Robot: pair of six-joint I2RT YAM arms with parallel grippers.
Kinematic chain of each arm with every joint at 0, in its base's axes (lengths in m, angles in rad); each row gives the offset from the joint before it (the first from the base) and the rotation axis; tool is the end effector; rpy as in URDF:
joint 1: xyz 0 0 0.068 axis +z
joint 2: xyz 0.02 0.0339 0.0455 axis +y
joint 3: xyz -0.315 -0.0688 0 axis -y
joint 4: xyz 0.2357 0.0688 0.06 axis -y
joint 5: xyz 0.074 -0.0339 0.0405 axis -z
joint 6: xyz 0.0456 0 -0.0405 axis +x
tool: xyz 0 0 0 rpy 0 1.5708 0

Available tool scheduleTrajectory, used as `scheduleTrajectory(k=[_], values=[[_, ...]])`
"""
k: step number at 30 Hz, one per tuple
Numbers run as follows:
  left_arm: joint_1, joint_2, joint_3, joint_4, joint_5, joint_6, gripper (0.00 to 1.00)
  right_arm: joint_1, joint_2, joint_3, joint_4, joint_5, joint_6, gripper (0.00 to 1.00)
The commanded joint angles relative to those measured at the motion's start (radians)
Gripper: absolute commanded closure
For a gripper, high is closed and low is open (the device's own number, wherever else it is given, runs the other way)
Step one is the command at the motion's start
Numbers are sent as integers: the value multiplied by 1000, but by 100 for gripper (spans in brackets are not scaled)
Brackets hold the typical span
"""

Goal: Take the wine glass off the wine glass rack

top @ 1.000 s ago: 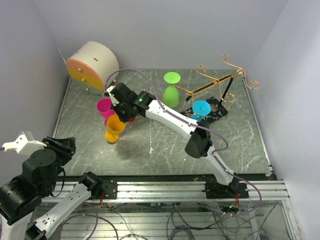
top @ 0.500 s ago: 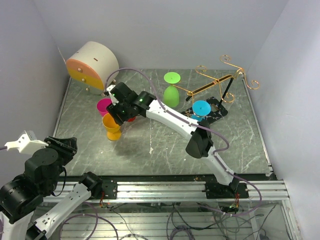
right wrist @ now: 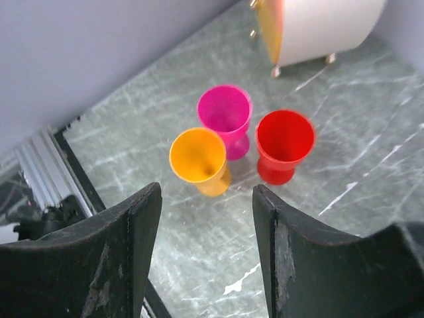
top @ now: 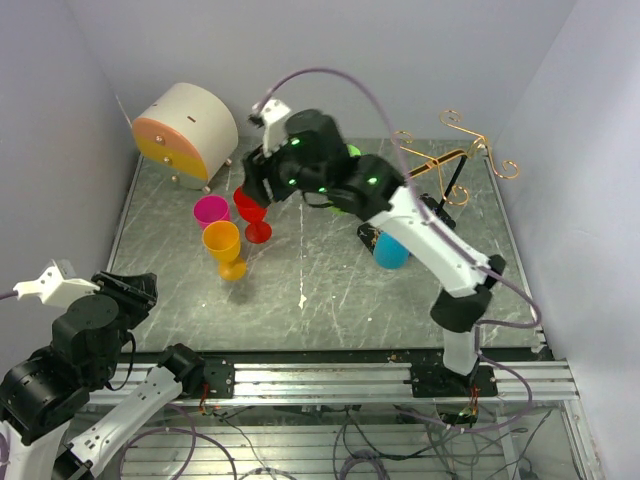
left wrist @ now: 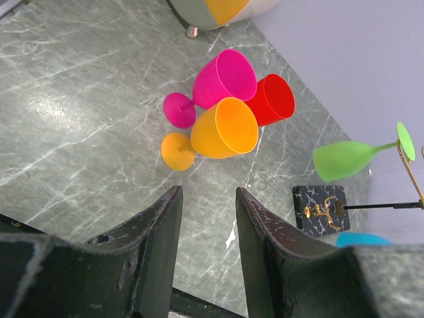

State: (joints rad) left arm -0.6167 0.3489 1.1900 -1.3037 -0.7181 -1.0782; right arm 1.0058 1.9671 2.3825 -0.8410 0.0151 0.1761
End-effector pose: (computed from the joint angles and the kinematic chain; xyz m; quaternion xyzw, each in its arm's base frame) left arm -0.0370 0.0630 0.3885 -0.3621 0.7328 -0.1715 0.5500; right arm 0.2372 0.3729 0.5047 -0.3350 0.7708 0.2966 0.4535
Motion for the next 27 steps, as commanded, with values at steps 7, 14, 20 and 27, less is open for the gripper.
scheduleTrajectory(k=[7,14,20,27], values=[[3,-28,-16,51,12,-12,52,-637,-194,-278,299,-543,356,72],[3,45,-12,107,49,53,51,-887,-247,-547,505,-770,568,66],[3,182,-7,231,148,180,50,-885,-219,-585,493,-778,540,66],[3,292,-13,338,231,247,51,-840,-163,-531,402,-744,471,66]])
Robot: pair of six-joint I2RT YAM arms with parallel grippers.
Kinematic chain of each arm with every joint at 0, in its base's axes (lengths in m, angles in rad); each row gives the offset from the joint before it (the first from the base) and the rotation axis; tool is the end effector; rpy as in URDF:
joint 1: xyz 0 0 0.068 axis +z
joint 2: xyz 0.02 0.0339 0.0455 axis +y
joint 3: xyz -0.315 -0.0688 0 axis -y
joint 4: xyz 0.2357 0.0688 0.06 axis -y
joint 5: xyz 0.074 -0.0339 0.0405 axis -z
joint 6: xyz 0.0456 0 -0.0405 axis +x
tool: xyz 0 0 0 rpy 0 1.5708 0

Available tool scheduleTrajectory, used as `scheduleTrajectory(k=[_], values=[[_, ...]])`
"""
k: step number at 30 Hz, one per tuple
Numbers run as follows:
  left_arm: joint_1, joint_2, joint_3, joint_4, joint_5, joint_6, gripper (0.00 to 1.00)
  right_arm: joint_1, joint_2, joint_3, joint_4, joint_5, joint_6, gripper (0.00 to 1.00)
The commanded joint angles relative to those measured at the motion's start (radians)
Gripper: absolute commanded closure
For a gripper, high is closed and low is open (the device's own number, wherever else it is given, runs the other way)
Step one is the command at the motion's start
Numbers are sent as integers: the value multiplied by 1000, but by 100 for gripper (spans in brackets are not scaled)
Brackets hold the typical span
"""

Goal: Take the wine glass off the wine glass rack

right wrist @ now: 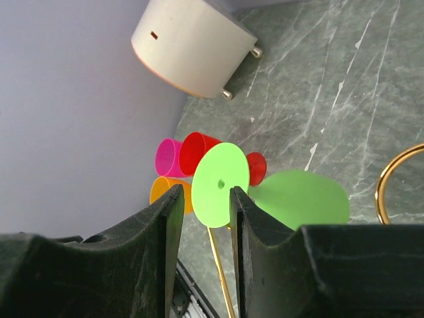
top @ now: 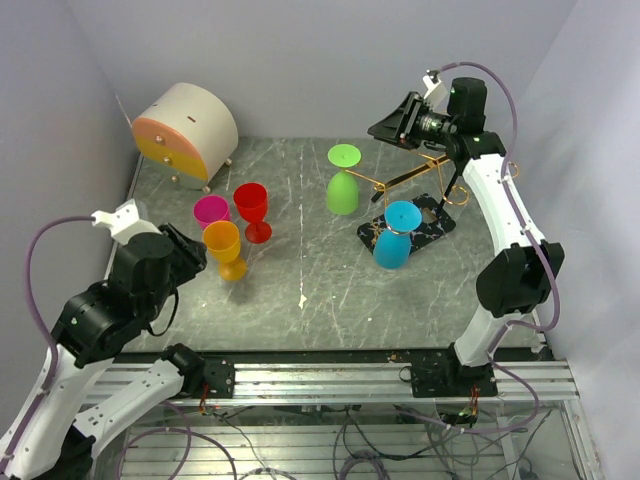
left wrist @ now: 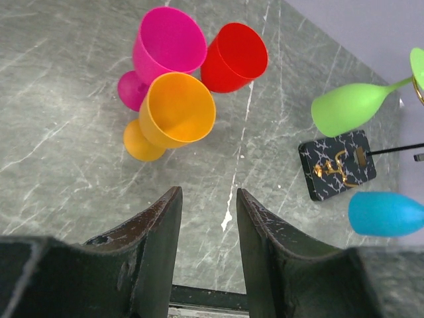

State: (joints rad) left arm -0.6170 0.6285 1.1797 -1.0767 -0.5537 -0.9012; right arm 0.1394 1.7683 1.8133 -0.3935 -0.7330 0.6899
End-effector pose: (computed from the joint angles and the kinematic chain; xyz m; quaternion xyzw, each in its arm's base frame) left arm 0.0401 0.0010 0.4167 -0.2531 0.8058 -0.1587 0.5113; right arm 0.4077 0.0880 0.4561 0.0099 0.7917 0.4844 0.3721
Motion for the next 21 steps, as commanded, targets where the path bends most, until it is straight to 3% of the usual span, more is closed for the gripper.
scheduleTrajectory(k=[1,7,21], values=[[3,15,-6,121,72,73,51,33,44,45,-57,13,-52,66],[4,31,-6,133,85,83,51,72,96,78,-118,49,-98,66],[4,8,-46,139,93,67,52,93,69,26,-86,50,-114,67]])
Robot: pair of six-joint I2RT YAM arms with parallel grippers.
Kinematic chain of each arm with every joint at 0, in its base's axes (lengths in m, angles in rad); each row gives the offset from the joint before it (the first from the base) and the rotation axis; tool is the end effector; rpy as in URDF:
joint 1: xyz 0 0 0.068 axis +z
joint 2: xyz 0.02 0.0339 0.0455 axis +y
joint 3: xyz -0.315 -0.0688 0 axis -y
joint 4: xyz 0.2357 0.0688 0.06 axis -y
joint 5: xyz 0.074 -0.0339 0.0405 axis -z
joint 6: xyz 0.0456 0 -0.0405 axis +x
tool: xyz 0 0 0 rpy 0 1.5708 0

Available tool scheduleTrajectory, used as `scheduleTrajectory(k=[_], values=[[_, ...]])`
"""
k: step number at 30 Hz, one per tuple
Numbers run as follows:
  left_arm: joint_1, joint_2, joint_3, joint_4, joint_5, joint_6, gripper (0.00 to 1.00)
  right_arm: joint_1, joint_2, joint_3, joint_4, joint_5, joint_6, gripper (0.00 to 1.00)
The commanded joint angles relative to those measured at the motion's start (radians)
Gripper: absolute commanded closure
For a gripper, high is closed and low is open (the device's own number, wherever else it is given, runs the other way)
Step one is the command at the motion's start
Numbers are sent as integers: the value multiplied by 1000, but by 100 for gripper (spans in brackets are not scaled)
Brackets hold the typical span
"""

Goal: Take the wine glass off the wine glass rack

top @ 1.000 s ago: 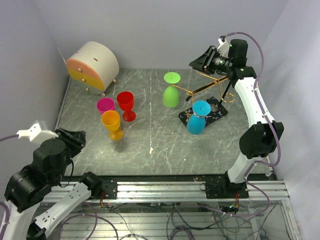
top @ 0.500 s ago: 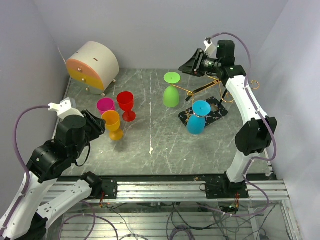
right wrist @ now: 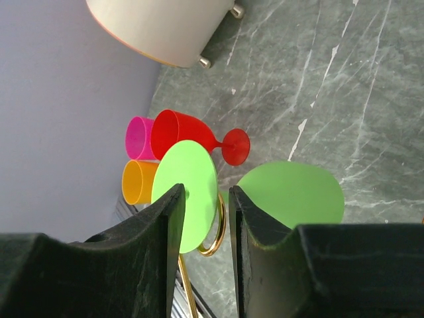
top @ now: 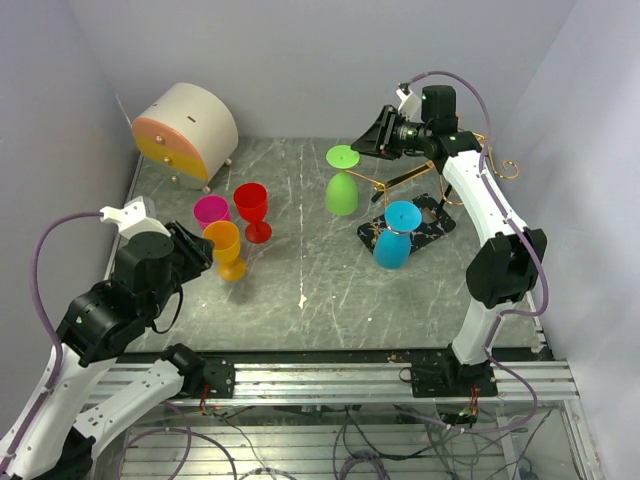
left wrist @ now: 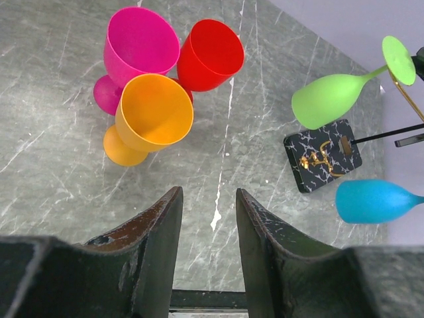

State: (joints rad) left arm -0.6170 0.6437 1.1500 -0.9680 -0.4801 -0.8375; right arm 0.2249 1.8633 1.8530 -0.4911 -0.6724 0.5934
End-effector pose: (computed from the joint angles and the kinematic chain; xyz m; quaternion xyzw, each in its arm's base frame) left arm 0.0510 -0.0103 0.4183 -0.2153 0.8070 -0.1890 0.5164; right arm 0.4258 0.1265 0.4200 -0.0165 0.8293 0.4518 0.3284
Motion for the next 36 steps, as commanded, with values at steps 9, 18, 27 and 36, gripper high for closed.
scheduleTrajectory(k=[9,18,27,36], values=[[3,-17,-38,23,18,-11,52,22,-47,-18,37,-26,-15,69],[4,-25,-67,35,36,-26,53,25,-54,-15,61,-29,-19,69],[3,-33,-75,28,34,-34,53,40,-54,-3,76,-57,-14,70],[4,-37,-76,20,26,-31,53,50,-86,-29,57,-54,-26,80]])
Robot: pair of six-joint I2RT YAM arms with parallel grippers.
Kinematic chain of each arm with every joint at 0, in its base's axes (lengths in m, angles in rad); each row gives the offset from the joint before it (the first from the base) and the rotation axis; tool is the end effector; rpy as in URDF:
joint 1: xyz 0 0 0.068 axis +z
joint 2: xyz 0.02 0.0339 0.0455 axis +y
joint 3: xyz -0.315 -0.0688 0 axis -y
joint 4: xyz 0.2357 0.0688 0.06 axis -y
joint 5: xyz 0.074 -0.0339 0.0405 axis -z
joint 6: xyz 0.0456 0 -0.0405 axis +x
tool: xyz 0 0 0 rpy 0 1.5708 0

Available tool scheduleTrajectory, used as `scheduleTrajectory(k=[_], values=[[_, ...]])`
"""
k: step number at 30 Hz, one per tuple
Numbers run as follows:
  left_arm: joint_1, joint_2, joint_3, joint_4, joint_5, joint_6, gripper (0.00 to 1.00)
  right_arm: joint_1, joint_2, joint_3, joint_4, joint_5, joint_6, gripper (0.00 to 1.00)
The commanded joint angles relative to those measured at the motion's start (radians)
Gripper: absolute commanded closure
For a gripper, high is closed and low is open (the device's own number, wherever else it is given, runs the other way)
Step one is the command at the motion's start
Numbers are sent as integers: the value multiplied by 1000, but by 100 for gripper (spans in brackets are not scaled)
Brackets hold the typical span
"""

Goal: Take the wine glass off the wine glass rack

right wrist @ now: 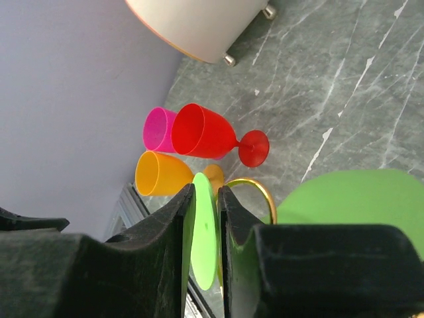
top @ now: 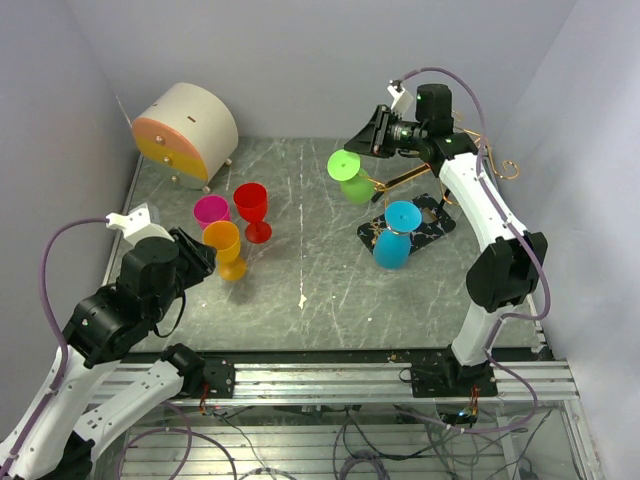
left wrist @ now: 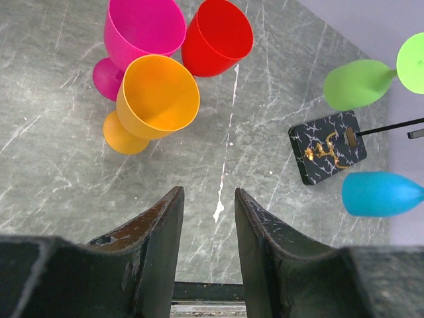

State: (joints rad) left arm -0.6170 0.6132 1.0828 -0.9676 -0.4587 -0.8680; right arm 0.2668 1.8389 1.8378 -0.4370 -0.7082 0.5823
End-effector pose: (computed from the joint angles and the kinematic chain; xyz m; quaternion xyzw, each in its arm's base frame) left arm 0.0495 -0.0104 0.4001 -0.2200 0.8159 -0.1925 0.4988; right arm 0.4143 0.1440 0.4309 -0.0594 0.8109 0.4739 0.3381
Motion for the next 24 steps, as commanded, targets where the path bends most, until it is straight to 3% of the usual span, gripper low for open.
scheduleTrajectory(k=[1,3,15,19,24], values=[[4,-6,-9,17,4,0,53,8,-66,-15,-5,-14,-18,80],[3,-8,-11,13,0,-3,53,9,-78,-34,0,7,-18,76],[3,-14,-26,7,-3,0,53,12,-94,-81,17,-30,-15,82],[3,-8,-29,8,-1,1,53,18,-90,-83,17,-41,-16,86],[3,-6,-29,8,-1,-2,53,20,-100,-99,31,-28,-5,100]])
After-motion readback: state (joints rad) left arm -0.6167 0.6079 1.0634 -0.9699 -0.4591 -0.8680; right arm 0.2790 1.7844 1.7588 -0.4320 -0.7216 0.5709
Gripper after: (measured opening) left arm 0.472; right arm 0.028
